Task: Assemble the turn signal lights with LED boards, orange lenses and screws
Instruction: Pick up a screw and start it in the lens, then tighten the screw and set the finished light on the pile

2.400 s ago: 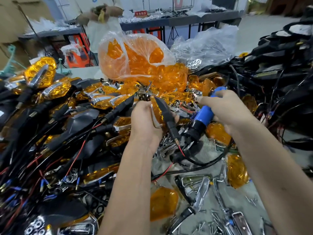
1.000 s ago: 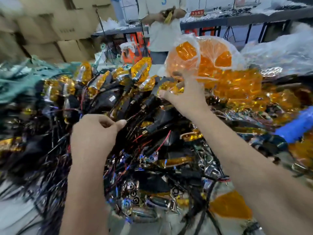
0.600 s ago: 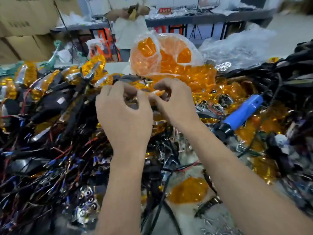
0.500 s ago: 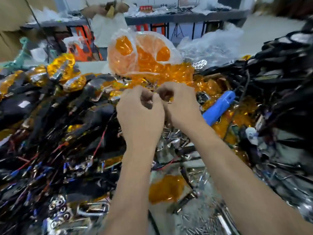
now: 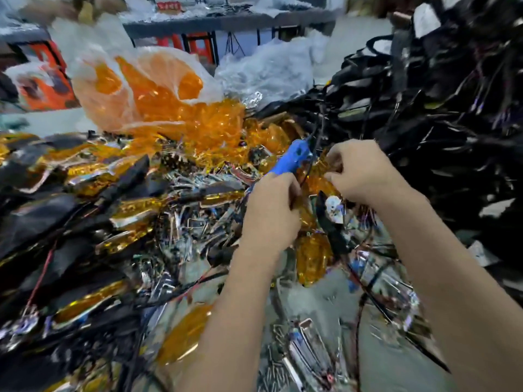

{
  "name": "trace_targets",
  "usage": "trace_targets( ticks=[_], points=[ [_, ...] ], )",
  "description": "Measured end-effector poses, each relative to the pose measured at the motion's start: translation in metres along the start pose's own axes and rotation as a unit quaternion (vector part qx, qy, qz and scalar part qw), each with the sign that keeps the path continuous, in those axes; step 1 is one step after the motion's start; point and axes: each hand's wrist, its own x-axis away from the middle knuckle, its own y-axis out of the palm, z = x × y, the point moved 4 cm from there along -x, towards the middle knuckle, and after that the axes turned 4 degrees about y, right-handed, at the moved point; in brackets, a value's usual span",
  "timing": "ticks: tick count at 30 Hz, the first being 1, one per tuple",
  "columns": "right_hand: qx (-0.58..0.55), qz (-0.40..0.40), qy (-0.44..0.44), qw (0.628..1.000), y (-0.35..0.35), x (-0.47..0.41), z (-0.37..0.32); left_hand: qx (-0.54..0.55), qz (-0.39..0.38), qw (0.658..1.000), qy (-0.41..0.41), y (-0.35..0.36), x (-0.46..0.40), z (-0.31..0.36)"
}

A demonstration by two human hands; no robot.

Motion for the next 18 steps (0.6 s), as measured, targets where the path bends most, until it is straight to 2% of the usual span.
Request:
trace_targets(
  ticks=[4,8,10,12,14,15,16,18],
  points=[
    [0.039,-0.055,0.013,0.998,0.027,-0.007,-0.016,-0.018,0.040,0.999,-0.013,-0.003,-0.003,-0.008],
    [0.000,-0.067,0.065,0.996,0.032,-0.014,-0.011,-0.018,0.032,0.999,-0.037,-0.005,-0.009,-0.015],
    [-0.037,-0.045,0.064,0.996,0.025,-0.014,-0.010,0.027,0.018,0.998,-0.052,-0.009,-0.011,-0.016],
    [-0.071,0.026,0.051,0.996,0.010,-0.010,-0.009,0.088,0.004,0.993,-0.073,-0.016,-0.013,-0.018],
    [-0.133,0.101,0.032,0.985,-0.007,-0.003,-0.011,0.151,0.015,0.984,-0.089,-0.026,-0.013,-0.021],
    [-0.195,0.111,0.017,0.974,-0.012,0.001,-0.014,0.184,0.027,0.978,-0.094,-0.032,-0.012,-0.022],
    [-0.277,0.091,0.001,0.957,-0.016,0.005,-0.020,0.216,0.034,0.971,-0.093,-0.038,-0.011,-0.023],
    [-0.420,0.000,-0.036,0.907,-0.015,0.014,-0.037,0.285,0.024,0.954,-0.085,-0.047,-0.008,-0.024]
  ],
)
